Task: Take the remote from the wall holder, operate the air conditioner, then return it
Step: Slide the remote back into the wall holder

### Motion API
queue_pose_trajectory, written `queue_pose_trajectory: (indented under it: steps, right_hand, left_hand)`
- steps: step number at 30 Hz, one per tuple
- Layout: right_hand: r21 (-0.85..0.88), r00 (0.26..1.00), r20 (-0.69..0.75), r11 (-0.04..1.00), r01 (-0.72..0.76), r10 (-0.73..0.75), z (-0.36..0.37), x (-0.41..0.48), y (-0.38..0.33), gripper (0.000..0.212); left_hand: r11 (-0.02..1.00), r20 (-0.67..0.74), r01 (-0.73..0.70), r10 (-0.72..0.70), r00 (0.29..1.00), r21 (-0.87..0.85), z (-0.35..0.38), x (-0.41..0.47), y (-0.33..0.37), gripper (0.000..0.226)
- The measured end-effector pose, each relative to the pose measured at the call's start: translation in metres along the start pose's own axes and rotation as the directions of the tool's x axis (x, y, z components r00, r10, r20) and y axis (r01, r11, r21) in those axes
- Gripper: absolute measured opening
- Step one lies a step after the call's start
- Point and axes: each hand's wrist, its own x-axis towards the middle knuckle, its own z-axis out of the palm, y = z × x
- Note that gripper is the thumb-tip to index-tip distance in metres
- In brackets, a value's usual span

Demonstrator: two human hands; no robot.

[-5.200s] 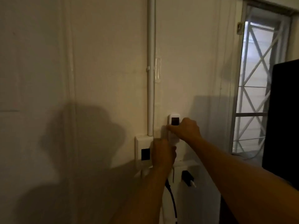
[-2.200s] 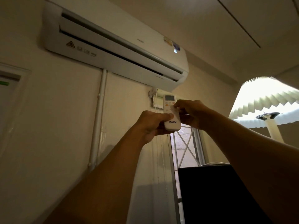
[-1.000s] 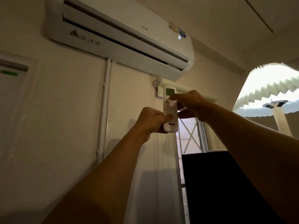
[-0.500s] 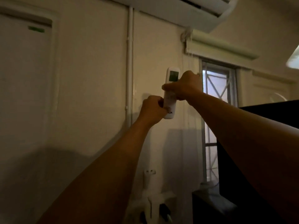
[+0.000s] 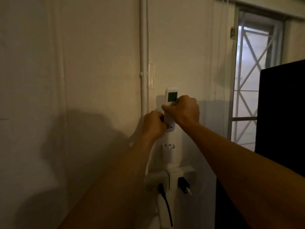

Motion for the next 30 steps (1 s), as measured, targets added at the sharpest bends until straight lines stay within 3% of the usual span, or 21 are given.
queue_pose_trajectory:
  steps: [13,20,27,30]
  right_hand:
    - [-0.046,0.997,0.072,0.999,0.010,-0.007,0.031,-0.021,0.049,0.053]
    - [-0.062,0.994,0.109,0.998,-0.018,0.025,0.037,-0.023,0.055,0.050]
    - [-0.066,0.988,0.151,0.997,-0.030,0.040,0.040,-0.021,0.059,0.051]
    - [-0.095,0.982,0.181,0.995,-0.037,0.054,0.046,-0.023,0.062,0.050]
  left_hand:
    - [0.999,-0.004,0.032,-0.032,0.999,-0.017,0.043,-0.025,-0.025,0.014]
    - [0.999,-0.078,0.042,-0.043,0.996,-0.007,0.056,-0.033,-0.034,0.015]
    - [0.985,-0.051,0.168,-0.166,0.985,0.049,0.072,-0.042,-0.050,0.023]
    - [0.980,-0.051,0.197,-0.196,0.979,0.034,0.072,-0.039,-0.050,0.015]
